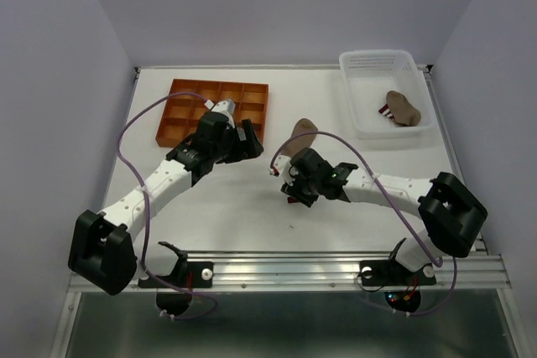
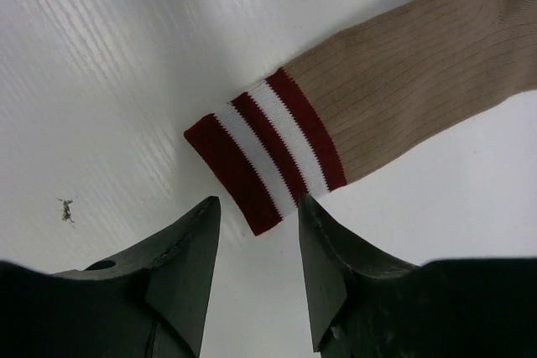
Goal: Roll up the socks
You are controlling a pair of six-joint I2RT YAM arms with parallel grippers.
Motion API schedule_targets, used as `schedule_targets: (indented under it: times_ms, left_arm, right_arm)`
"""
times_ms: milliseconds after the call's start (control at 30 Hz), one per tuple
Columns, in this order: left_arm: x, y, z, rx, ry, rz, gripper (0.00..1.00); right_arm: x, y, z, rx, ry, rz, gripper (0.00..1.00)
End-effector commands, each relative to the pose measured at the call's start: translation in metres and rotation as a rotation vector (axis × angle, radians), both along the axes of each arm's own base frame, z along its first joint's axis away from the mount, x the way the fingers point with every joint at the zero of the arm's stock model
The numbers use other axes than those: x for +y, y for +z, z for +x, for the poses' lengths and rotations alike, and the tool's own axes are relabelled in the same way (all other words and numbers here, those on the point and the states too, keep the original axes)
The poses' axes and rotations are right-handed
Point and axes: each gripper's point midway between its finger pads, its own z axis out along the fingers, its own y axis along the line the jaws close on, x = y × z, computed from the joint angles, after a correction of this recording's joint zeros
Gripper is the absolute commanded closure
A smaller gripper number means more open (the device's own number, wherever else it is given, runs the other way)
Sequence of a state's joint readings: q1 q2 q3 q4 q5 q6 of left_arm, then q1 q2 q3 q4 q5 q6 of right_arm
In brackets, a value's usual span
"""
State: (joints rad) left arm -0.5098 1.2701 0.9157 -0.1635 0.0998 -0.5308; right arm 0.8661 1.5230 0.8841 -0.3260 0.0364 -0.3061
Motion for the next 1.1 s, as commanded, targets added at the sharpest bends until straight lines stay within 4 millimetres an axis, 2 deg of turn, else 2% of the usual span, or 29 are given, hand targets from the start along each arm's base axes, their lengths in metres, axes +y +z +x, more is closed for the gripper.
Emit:
schedule_targets:
  times_ms: [0, 200, 400, 533, 767, 867, 933, 1000, 1033, 1067]
  left_arm:
    - [0.007, 0.003, -0.005, -0.019, 0.041, -0.031, 0.01]
    - [0.010, -0.009, -0.010, 0.011, 0.057, -0.033, 0.01]
    - [0.011, -0.010, -0.009, 0.011, 0.058, -0.026, 0.01]
    - [0.012, -0.009, -0.010, 0.008, 0.061, -0.024, 0.01]
    - [0.014, -0.015, -0.014, 0.028, 0.064, -0.016, 0.01]
    - [0.016, -0.018, -0.018, 0.041, 0.062, -0.011, 0.01]
    - [0.017, -0.020, -0.022, 0.048, 0.060, -0.012, 0.01]
    - [0.018, -0.023, -0.027, 0.058, 0.055, -0.015, 0.01]
    - [0.019, -0.025, -0.029, 0.065, 0.052, -0.014, 0.01]
    - [0.019, -0.027, -0.031, 0.073, 0.050, -0.015, 0.01]
  right_arm:
    - [-0.001, -0.004, 0.000, -0.020, 0.012, -0.022, 0.52]
    - [-0.002, -0.016, -0.002, 0.007, 0.018, -0.047, 0.52]
    - [-0.002, -0.029, -0.002, 0.031, 0.019, -0.073, 0.53]
    - [0.001, -0.033, -0.007, 0.060, 0.034, -0.063, 0.74]
    - [0.026, -0.024, -0.027, 0.172, 0.084, 0.064, 0.92]
    - [0.040, -0.014, -0.028, 0.202, 0.070, 0.125, 0.99]
    - [0.050, -0.004, -0.025, 0.218, 0.042, 0.163, 0.99]
    - [0.056, -0.005, -0.033, 0.299, 0.013, 0.175, 0.97]
    - [0.064, 0.002, -0.031, 0.329, 0.007, 0.209, 0.96]
    - [0.064, -0.003, -0.033, 0.387, -0.033, 0.212, 0.96]
